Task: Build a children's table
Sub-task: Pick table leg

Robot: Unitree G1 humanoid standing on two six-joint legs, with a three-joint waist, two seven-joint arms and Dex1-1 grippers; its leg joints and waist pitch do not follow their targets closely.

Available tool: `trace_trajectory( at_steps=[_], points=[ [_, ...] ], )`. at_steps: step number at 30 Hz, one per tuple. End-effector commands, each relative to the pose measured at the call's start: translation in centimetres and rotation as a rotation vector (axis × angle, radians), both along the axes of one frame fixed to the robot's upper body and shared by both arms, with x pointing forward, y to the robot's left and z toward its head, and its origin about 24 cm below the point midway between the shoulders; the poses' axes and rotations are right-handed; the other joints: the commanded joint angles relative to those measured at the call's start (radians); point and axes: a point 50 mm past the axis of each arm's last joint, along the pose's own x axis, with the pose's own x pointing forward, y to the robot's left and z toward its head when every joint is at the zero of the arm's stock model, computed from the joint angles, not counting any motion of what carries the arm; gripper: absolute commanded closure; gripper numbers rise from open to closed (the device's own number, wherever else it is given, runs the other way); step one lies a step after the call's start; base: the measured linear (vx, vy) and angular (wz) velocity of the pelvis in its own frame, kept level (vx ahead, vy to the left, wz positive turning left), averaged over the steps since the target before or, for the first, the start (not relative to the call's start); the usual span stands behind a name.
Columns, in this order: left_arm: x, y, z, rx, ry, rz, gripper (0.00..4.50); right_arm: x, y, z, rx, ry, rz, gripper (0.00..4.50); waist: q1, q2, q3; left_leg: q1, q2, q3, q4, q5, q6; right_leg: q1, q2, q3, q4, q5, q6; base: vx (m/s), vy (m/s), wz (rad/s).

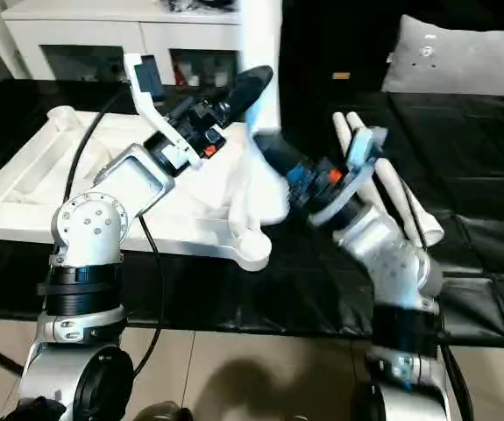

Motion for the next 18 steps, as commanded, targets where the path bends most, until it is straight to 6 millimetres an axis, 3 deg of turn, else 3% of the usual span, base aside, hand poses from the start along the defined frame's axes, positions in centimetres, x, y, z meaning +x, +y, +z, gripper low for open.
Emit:
trace_trajectory(
  at_steps=[1,3,4,5,10,13,14,18],
  points=[
    [-0.2,-0.4,0.7,-0.003,-0.013,-0.014,0.0,-0.3,0.2,0.7,-0.006,-0.04,0.015,2.69,0.002,-0.021,-0.076,0.01,0.023,-0.006,-0.056,-0.068,0.049,0.058,-0.065,0.033,-0.077,-0.141,-0.164,0.0,0.0,0.0],
    [-0.2,-0.4,0.7,-0.002,-0.013,-0.013,0.18,-0.4,0.3,0.6,-0.015,-0.04,0.017,2.69,0.005,-0.021,-0.076,0.011,0.024,-0.005,-0.056,-0.071,0.05,0.058,-0.066,0.033,-0.077,-0.142,-0.164,0.0,0.0,0.0],
    [-0.3,-0.4,0.6,0.015,-0.023,-0.002,0.28,-0.4,0.6,0.3,-0.05,-0.045,0.003,2.69,0.005,-0.028,-0.076,0.01,0.024,-0.005,-0.057,-0.069,0.051,0.059,-0.066,0.033,-0.077,-0.141,-0.163,0.0,0.0,0.0],
    [-0.3,-0.4,0.6,0.015,-0.023,-0.002,0.39,-0.4,0.6,0.3,-0.05,-0.045,0.003,2.69,0.008,-0.023,-0.076,0.01,0.026,-0.006,-0.058,-0.065,0.048,0.058,-0.068,0.034,-0.076,-0.139,-0.162,0.0,0.0,0.0],
    [0.1,-0.2,0.1,0.14,-0.071,0.123,0.92,0.5,1.7,-0.6,-0.229,-0.088,-0.115,2.69,0.005,-0.023,-0.076,0.011,0.027,-0.006,-0.059,-0.068,0.035,0.057,-0.07,0.034,-0.077,-0.146,-0.14,0.0,0.0,0.0],
    [1.3,-0.2,-0.3,0.291,-0.077,0.353,1.07,2.1,3.4,-1.3,-0.473,-0.218,-0.361,2.69,-0.001,-0.023,-0.075,0.008,0.028,-0.009,-0.061,-0.089,0.014,0.054,-0.073,0.033,-0.078,-0.171,-0.118,0.0,0.0,0.0],
    [1.6,-0.2,-0.4,0.303,-0.061,0.408,1.31,2.2,3.8,-1.4,-0.51,-0.255,-0.396,2.69,-0.008,-0.022,-0.074,0.011,0.026,-0.008,-0.061,-0.106,-0.002,0.053,-0.074,0.034,-0.083,-0.194,-0.108,0.0,0.0,0.0],
    [2.0,-0.1,-0.7,0.308,-0.022,0.496,1.44,2.4,4.5,-1.5,-0.551,-0.299,-0.457,2.69,-0.013,-0.019,-0.078,0.011,0.024,-0.008,-0.059,-0.088,0.017,0.056,-0.066,0.035,-0.074,-0.107,-0.14,0.0,0.0,0.0]
  ],
)
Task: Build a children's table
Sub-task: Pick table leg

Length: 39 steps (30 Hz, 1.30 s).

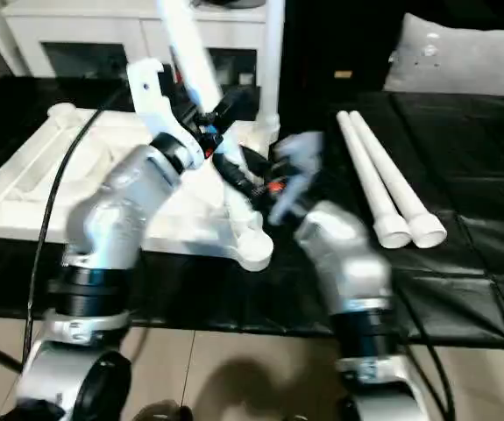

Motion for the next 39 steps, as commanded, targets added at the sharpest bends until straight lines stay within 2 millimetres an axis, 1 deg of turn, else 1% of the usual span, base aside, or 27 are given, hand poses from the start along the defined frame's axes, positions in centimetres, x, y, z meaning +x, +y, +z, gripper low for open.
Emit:
trace_trajectory(
  at_steps=[1,2,3,4,5,6,8,9,10,11,12,13,14,18,19,22,24,26,28,30,31,32,33,35,37,39],
  points=[
    [0.2,-0.4,0.6,0.015,-0.02,0.068,1.44,0.3,0.3,0.2,-0.058,-0.061,-0.081,2.69,-0.004,-0.021,-0.081,0.014,0.026,-0.008,-0.058,-0.078,0.024,0.057,-0.067,0.035,-0.063,-0.087,-0.152,0.0,0.0,0.0],
    [0.1,-0.4,0.5,0.017,-0.017,0.082,1.44,0.4,0.3,0.2,-0.056,-0.075,-0.103,2.69,-0.006,-0.023,-0.082,0.012,0.026,-0.008,-0.056,-0.057,0.039,0.059,-0.066,0.034,-0.057,-0.04,-0.17,0.0,0.0,0.0],
    [0.1,-0.5,0.4,0.018,-0.018,0.083,1.44,0.5,0.2,0.3,-0.05,-0.084,-0.119,2.69,-0.006,-0.021,-0.083,0.013,0.026,-0.008,-0.055,-0.051,0.045,0.058,-0.068,0.034,-0.055,-0.028,-0.176,0.0,0.0,0.0],
    [0.1,-0.5,0.4,0.021,-0.018,0.084,1.44,0.5,0.1,0.3,-0.045,-0.081,-0.128,2.69,-0.006,-0.02,-0.084,0.011,0.025,-0.007,-0.051,-0.037,0.061,0.059,-0.067,0.035,-0.052,-0.002,-0.185,0.0,0.0,0.0],
    [0.1,-0.5,0.4,0.022,-0.019,0.084,1.44,0.5,0.1,0.3,-0.043,-0.081,-0.13,2.69,-0.006,-0.021,-0.085,0.009,0.024,-0.007,-0.05,-0.029,0.068,0.06,-0.066,0.035,-0.05,0.011,-0.188,0.0,0.0,0.0],
    [0.1,-0.6,0.4,0.027,-0.02,0.084,1.44,0.6,0.1,0.2,-0.05,-0.087,-0.132,2.69,-0.007,-0.02,-0.084,0.009,0.025,-0.006,-0.05,-0.029,0.082,0.058,-0.066,0.034,-0.05,0.018,-0.196,0.0,0.0,0.0],
    [0.0,-0.8,0.2,0.043,-0.026,0.093,1.44,0.7,0.3,-0.1,-0.062,-0.102,-0.137,2.69,-0.008,-0.019,-0.083,0.009,0.024,-0.005,-0.049,-0.048,0.088,0.057,-0.068,0.034,-0.053,0.0,-0.203,0.0,0.0,0.0],
    [0.0,-1.0,0.2,0.046,-0.027,0.087,1.44,0.7,0.3,-0.2,-0.07,-0.11,-0.137,2.69,-0.009,-0.019,-0.082,0.009,0.024,-0.005,-0.049,-0.052,0.089,0.058,-0.068,0.034,-0.054,-0.004,-0.205,0.0,0.0,0.0],
    [0.0,-1.2,0.1,0.047,-0.026,0.079,1.44,0.7,0.4,-0.3,-0.077,-0.12,-0.135,2.69,-0.01,-0.017,-0.082,0.009,0.025,-0.005,-0.049,-0.061,0.089,0.058,-0.068,0.034,-0.055,-0.016,-0.207,0.0,0.0,0.0],
    [0.0,-1.4,0.0,0.041,-0.018,0.066,1.44,0.7,0.5,-0.2,-0.079,-0.129,-0.131,2.69,-0.011,-0.017,-0.082,0.009,0.025,-0.005,-0.049,-0.063,0.089,0.058,-0.067,0.034,-0.054,-0.016,-0.207,0.0,0.0,0.0],
    [-0.1,-1.7,-0.1,0.034,-0.003,0.052,1.44,0.6,0.5,-0.3,-0.081,-0.138,-0.132,2.69,-0.012,-0.014,-0.081,0.009,0.025,-0.005,-0.049,-0.067,0.089,0.058,-0.066,0.034,-0.055,-0.016,-0.208,0.0,0.0,0.0],
    [-0.1,-1.8,-0.3,0.031,0.007,0.044,1.44,0.6,0.6,-0.3,-0.083,-0.142,-0.134,2.69,-0.013,-0.016,-0.082,0.01,0.024,-0.006,-0.049,-0.07,0.088,0.058,-0.066,0.034,-0.055,-0.017,-0.209,0.0,0.0,0.0],
    [-0.1,-1.9,-0.3,0.03,0.01,0.041,1.44,0.6,0.6,-0.3,-0.085,-0.144,-0.135,2.69,-0.013,-0.011,-0.082,0.01,0.024,-0.006,-0.048,-0.07,0.087,0.058,-0.066,0.034,-0.054,-0.016,-0.209,0.0,0.0,0.0],
    [-0.2,-2.3,-0.7,0.014,0.04,0.013,1.44,0.7,0.6,-0.3,-0.093,-0.164,-0.139,2.69,-0.014,-0.012,-0.082,0.011,0.026,-0.007,-0.049,-0.075,0.089,0.058,-0.065,0.033,-0.053,-0.009,-0.219,0.0,0.0,0.0],
    [-0.2,-2.3,-0.8,0.012,0.045,0.008,1.44,0.7,0.7,-0.3,-0.089,-0.172,-0.138,2.69,-0.015,-0.015,-0.082,0.01,0.025,-0.006,-0.049,-0.081,0.088,0.058,-0.066,0.033,-0.054,-0.014,-0.223,0.0,0.0,0.0],
    [-0.2,-2.3,-0.8,0.007,0.049,0.005,1.44,0.7,0.8,-0.3,-0.089,-0.176,-0.129,2.69,-0.014,-0.013,-0.082,0.012,0.026,-0.006,-0.049,-0.088,0.089,0.058,-0.065,0.033,-0.055,-0.026,-0.223,0.0,0.0,0.0],
    [-0.2,-2.2,-0.9,-0.001,0.052,-0.004,1.44,0.7,0.9,-0.4,-0.092,-0.18,-0.116,2.69,-0.014,-0.015,-0.081,0.012,0.025,-0.006,-0.049,-0.09,0.091,0.058,-0.065,0.033,-0.056,-0.029,-0.224,0.0,0.0,0.0],
    [-0.2,-2.1,-0.9,-0.003,0.053,-0.006,1.44,0.6,1.0,-0.4,-0.093,-0.183,-0.113,2.69,-0.014,-0.013,-0.081,0.012,0.026,-0.006,-0.049,-0.096,0.089,0.057,-0.066,0.033,-0.057,-0.042,-0.222,0.0,0.0,0.0],
    [-0.2,-2.1,-0.9,-0.003,0.056,-0.008,1.44,0.6,1.0,-0.4,-0.095,-0.185,-0.111,2.69,-0.015,-0.013,-0.081,0.012,0.026,-0.006,-0.049,-0.094,0.089,0.058,-0.065,0.033,-0.056,-0.036,-0.221,0.0,0.0,0.0],
    [-0.2,-2.1,-1.0,-0.003,0.059,-0.014,1.44,0.6,0.9,-0.5,-0.092,-0.187,-0.111,2.69,-0.014,-0.009,-0.082,0.012,0.026,-0.007,-0.049,-0.092,0.089,0.057,-0.065,0.033,-0.055,-0.03,-0.223,0.0,0.0,0.0],
    [-0.2,-2.1,-1.0,-0.003,0.059,-0.019,1.44,0.6,0.9,-0.5,-0.092,-0.19,-0.111,2.69,-0.014,-0.009,-0.082,0.012,0.026,-0.006,-0.049,-0.094,0.089,0.057,-0.065,0.033,-0.056,-0.031,-0.223,0.0,0.0,0.0],
    [-0.2,-2.1,-1.0,-0.002,0.058,-0.023,1.44,0.6,0.9,-0.5,-0.093,-0.192,-0.111,2.69,-0.013,-0.006,-0.082,0.013,0.026,-0.007,-0.049,-0.1,0.087,0.057,-0.065,0.032,-0.056,-0.035,-0.223,0.0,0.0,0.0],
    [-0.2,-2.2,-0.9,0.0,0.055,-0.033,1.44,0.6,0.9,-0.5,-0.093,-0.195,-0.11,2.69,-0.015,-0.008,-0.081,0.012,0.026,-0.007,-0.049,-0.101,0.086,0.057,-0.065,0.032,-0.057,-0.035,-0.222,0.0,0.0,0.0],
    [-0.2,-2.2,-0.8,0.041,0.008,-0.074,1.44,0.6,0.9,-0.4,-0.093,-0.204,-0.106,2.69,-0.014,-0.008,-0.081,0.013,0.026,-0.007,-0.049,-0.106,0.085,0.056,-0.065,0.032,-0.059,-0.041,-0.221,0.0,0.0,0.0],
    [-0.1,-1.8,-1.0,0.146,-0.053,-0.083,1.48,0.6,0.9,-0.4,-0.093,-0.207,-0.103,2.69,-0.014,-0.01,-0.082,0.013,0.026,-0.008,-0.051,-0.107,0.086,0.056,-0.065,0.033,-0.058,-0.048,-0.214,0.0,0.0,0.0],
    [0.0,-1.6,-1.2,0.197,-0.073,-0.082,1.7,0.6,0.9,-0.4,-0.094,-0.208,-0.1,2.69,-0.015,-0.008,-0.082,0.014,0.027,-0.008,-0.052,-0.109,0.084,0.056,-0.065,0.033,-0.058,-0.05,-0.21,0.0,0.0,0.0]
  ],
)
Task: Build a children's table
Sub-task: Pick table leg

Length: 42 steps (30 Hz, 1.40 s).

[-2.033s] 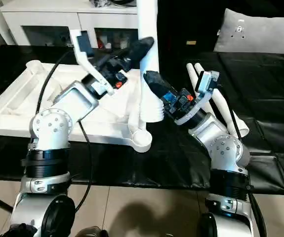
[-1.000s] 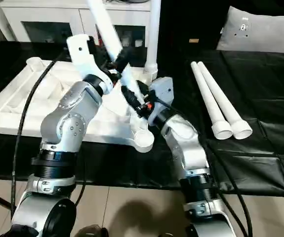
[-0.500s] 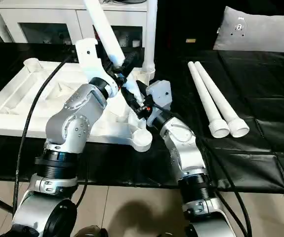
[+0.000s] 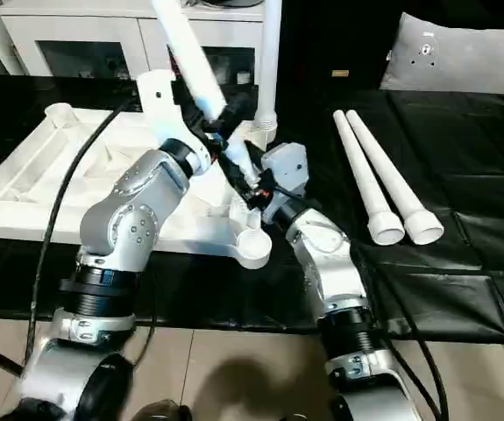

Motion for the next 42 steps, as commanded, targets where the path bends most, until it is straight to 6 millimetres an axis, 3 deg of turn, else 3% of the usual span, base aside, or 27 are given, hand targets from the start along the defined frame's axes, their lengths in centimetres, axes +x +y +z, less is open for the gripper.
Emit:
trace_trajectory(
  at_steps=[1,6,17,25,28,33,36,42],
  points=[
    [-0.3,-0.7,-0.5,0.142,-0.063,-0.05,1.86,0.0,0.7,0.5,-0.009,-0.026,0.037,2.69,-0.001,-0.007,-0.082,0.02,0.027,-0.009,-0.058,-0.108,0.075,0.06,-0.065,0.032,-0.059,-0.054,-0.206,0.0,0.0,0.0],
    [0.0,0.0,-1.1,0.289,-0.115,-0.012,2.08,0.0,0.9,0.6,-0.019,-0.034,0.048,2.69,-0.002,-0.005,-0.083,0.02,0.028,-0.008,-0.058,-0.101,0.067,0.061,-0.066,0.033,-0.053,-0.022,-0.218,0.0,0.0,0.0],
    [-0.1,-0.4,-1.3,0.291,-0.139,-0.045,2.4,0.2,0.8,0.5,-0.037,-0.041,0.047,2.7,-0.002,-0.006,-0.083,0.02,0.028,-0.007,-0.057,-0.106,0.063,0.061,-0.067,0.034,-0.053,-0.024,-0.225,0.0,0.0,0.0],
    [-1.1,-1.9,-0.8,-0.024,-0.023,-0.164,2.55,0.3,0.5,0.4,-0.046,-0.04,0.013,2.7,-0.002,-0.006,-0.083,0.019,0.025,-0.005,-0.055,-0.111,0.071,0.063,-0.065,0.033,-0.054,-0.022,-0.241,0.0,0.0,0.0],
    [-1.1,-2.0,-0.8,-0.063,-0.003,-0.167,2.6,0.3,0.4,0.4,-0.051,-0.041,0.005,2.7,-0.002,-0.002,-0.082,0.021,0.026,-0.006,-0.056,-0.127,0.067,0.061,-0.065,0.033,-0.057,-0.048,-0.236,0.0,0.0,0.0],
    [-0.8,-1.6,-0.6,-0.125,0.038,-0.142,2.62,0.5,0.2,0.3,-0.059,-0.034,-0.023,2.7,-0.003,-0.005,-0.082,0.021,0.026,-0.006,-0.056,-0.128,0.069,0.062,-0.063,0.032,-0.058,-0.047,-0.233,0.0,0.0,0.0],
    [-0.4,-1.2,-0.7,-0.055,0.014,-0.116,2.62,0.7,-0.1,0.2,-0.046,-0.006,-0.02,2.0,-0.005,-0.005,-0.082,0.021,0.027,-0.007,-0.057,-0.129,0.073,0.062,-0.064,0.033,-0.059,-0.054,-0.225,0.0,0.0,0.0],
    [0.5,0.6,-0.3,0.01,-0.011,-0.091,2.62,0.4,-0.8,0.5,0.063,0.107,0.109,1.58,-0.002,-0.006,-0.082,0.021,0.027,-0.008,-0.057,-0.115,0.087,0.063,-0.063,0.033,-0.056,-0.038,-0.223,0.0,0.0,0.0]
  ],
)
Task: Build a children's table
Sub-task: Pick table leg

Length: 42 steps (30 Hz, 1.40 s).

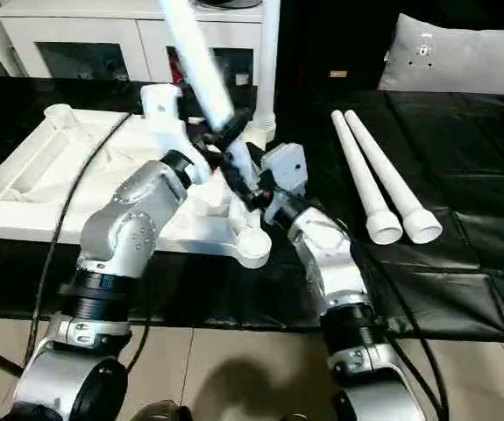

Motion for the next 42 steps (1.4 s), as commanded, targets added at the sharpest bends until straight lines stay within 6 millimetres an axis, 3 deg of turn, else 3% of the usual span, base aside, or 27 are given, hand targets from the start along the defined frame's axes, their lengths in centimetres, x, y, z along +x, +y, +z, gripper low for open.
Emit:
trace_trajectory(
  at_steps=[1,5,7,11,14,16,22,23,24,31,42],
  points=[
    [0.3,0.3,1.1,0.016,-0.034,-0.015,2.62,-0.1,-0.3,0.9,0.043,0.024,0.058,1.46,0.0,-0.009,-0.083,0.021,0.027,-0.008,-0.059,-0.109,0.086,0.064,-0.063,0.032,-0.056,-0.028,-0.226,0.0,0.0,0.0],
    [0.4,1.2,1.1,0.05,-0.025,-0.087,2.62,-0.5,-1.8,1.1,0.055,0.085,0.155,1.15,0.004,-0.013,-0.082,0.021,0.025,-0.006,-0.056,-0.088,0.093,0.064,-0.065,0.033,-0.054,-0.034,-0.231,0.0,0.0,0.0],
    [0.3,1.6,1.5,0.028,-0.016,-0.156,2.62,-0.8,-3.1,1.2,0.054,0.155,0.216,0.91,0.008,-0.02,-0.083,0.022,0.025,-0.005,-0.055,-0.076,0.096,0.065,-0.065,0.033,-0.054,-0.031,-0.236,0.0,0.0,0.0],
    [0.0,2.1,1.8,0.015,0.01,-0.288,2.62,-0.9,-5.0,2.0,0.067,0.222,0.28,0.81,0.01,-0.019,-0.081,0.023,0.022,-0.003,-0.056,-0.094,0.085,0.064,-0.065,0.032,-0.055,-0.066,-0.244,0.0,0.0,0.0],
    [-0.2,2.2,2.1,-0.012,0.017,-0.335,2.62,-1.1,-5.4,2.4,0.095,0.259,0.316,0.81,0.011,-0.02,-0.08,0.022,0.022,-0.002,-0.056,-0.101,0.075,0.064,-0.066,0.032,-0.059,-0.094,-0.237,0.0,0.0,0.0],
    [-0.7,2.2,2.8,-0.048,0.012,-0.446,2.62,-1.8,-5.9,3.2,0.118,0.293,0.437,0.81,0.013,-0.021,-0.081,0.022,0.021,-0.002,-0.055,-0.093,0.078,0.066,-0.065,0.031,-0.057,-0.084,-0.243,0.0,0.0,0.0],
    [-1.8,1.7,3.5,-0.024,-0.016,-0.611,2.62,-2.8,-5.8,3.3,0.072,0.345,0.579,0.81,0.019,-0.02,-0.081,0.02,0.025,-0.002,-0.053,-0.084,0.08,0.062,-0.067,0.029,-0.058,-0.1,-0.24,0.0,0.0,0.0],
    [-2.2,1.5,3.6,-0.013,-0.026,-0.65,2.62,-3.0,-5.7,3.4,0.067,0.357,0.609,0.81,0.022,-0.026,-0.081,0.02,0.026,-0.002,-0.055,-0.083,0.074,0.063,-0.068,0.03,-0.055,-0.11,-0.237,0.0,0.0,0.0],
    [-2.4,1.4,3.7,-0.007,-0.03,-0.681,2.62,-3.1,-5.6,3.5,0.065,0.368,0.628,0.81,0.023,-0.024,-0.081,0.02,0.026,-0.002,-0.054,-0.081,0.074,0.062,-0.067,0.03,-0.056,-0.113,-0.236,0.0,0.0,0.0],
    [-3.7,0.7,3.9,0.053,-0.072,-0.809,2.62,-3.2,-5.1,3.4,0.008,0.416,0.694,1.5,0.034,-0.025,-0.08,0.021,0.028,-0.001,-0.055,-0.086,0.056,0.058,-0.068,0.032,-0.057,-0.146,-0.22,0.0,0.0,0.0],
    [-3.9,0.5,3.7,0.065,-0.075,-0.822,2.62,-3.2,-4.8,2.7,-0.026,0.45,0.708,2.4,0.036,-0.029,-0.08,0.019,0.026,-0.001,-0.054,-0.088,0.047,0.059,-0.069,0.032,-0.059,-0.165,-0.203,0.0,0.0,0.0]
  ],
)
